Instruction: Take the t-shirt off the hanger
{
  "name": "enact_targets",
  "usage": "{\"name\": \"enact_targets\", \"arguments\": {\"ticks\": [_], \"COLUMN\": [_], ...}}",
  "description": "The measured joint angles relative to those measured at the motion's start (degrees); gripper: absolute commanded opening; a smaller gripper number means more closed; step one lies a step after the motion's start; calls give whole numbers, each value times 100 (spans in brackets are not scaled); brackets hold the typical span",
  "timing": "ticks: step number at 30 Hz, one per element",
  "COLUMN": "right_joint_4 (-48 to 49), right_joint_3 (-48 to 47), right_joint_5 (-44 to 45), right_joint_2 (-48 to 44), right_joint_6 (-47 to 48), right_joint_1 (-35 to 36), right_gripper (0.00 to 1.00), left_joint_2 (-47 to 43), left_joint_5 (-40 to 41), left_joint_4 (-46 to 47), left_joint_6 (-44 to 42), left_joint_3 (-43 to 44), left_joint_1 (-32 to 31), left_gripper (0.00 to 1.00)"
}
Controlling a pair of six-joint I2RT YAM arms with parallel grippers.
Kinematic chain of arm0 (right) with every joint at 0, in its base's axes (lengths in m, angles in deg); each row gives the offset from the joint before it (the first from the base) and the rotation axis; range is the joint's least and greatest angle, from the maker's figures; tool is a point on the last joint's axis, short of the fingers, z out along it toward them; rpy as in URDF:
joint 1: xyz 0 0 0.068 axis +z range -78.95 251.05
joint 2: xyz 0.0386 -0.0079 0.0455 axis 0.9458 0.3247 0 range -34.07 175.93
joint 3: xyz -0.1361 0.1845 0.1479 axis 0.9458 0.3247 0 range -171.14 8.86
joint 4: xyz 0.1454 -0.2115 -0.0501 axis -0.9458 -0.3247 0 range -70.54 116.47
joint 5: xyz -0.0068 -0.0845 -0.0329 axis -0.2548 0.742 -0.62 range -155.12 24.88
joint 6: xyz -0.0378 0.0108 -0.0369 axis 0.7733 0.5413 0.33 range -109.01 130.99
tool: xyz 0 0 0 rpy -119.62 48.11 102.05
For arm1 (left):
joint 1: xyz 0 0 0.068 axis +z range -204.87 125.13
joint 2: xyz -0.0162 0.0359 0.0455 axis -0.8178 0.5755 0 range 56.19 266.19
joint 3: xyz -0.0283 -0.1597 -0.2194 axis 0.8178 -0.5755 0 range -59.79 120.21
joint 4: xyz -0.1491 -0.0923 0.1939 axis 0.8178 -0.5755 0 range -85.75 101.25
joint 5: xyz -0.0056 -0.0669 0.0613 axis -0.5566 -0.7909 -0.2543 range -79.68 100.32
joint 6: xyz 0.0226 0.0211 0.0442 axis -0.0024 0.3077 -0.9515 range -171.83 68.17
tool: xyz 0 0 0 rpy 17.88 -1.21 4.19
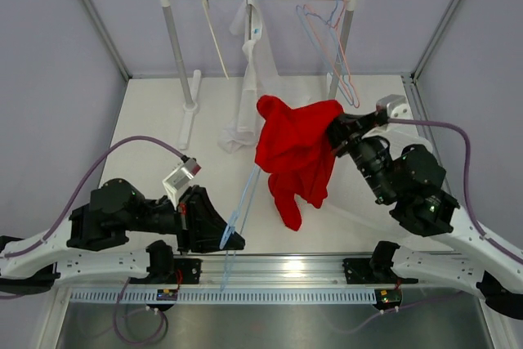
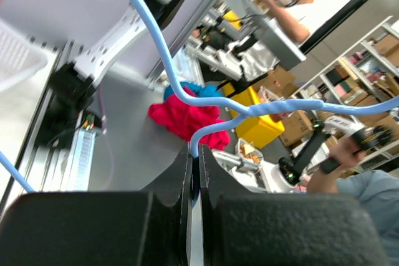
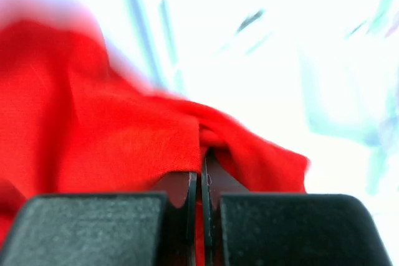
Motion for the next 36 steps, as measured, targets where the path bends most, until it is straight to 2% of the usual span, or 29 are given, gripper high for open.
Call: {"name": "enact_targets", "arguments": {"ticks": [9, 13, 17, 21, 26, 32, 36], "right_joint_4": [-461, -505, -549, -706, -1355, -1731, -1858], "right_joint_3": [-3899, -4616, -4559, -4227, -3727, -2555, -1534], "right_joint_5": [1274, 1725, 2065, 2105, 1779, 1458, 1521], "right_joint_2": [1451, 1554, 1379, 1349, 1340, 1071, 675], "right_joint_6": [1445, 1928, 2184, 2177, 1567, 719, 133], "right_joint_1": [-105, -138, -330, -1001, -2070, -2793, -2975], "right_gripper": [0, 0, 0, 0, 0, 0, 0], "left_joint_2": [-138, -356, -544, -459, -330, -120, 59], "left_joint_5": [101, 389, 732, 846, 949, 1054, 1108], "left_joint_4": [-385, -372, -179, 59, 260, 562, 717], "left_joint_6": [-61, -103, -160, -201, -238, -293, -328], "left_joint_3": [-929, -1086, -1276, -1416, -1436, -1497, -1497], "left_joint_1": [-4, -4, -4, -4, -4, -9, -9], "left_gripper": [0, 0, 0, 0, 0, 0, 0]}}
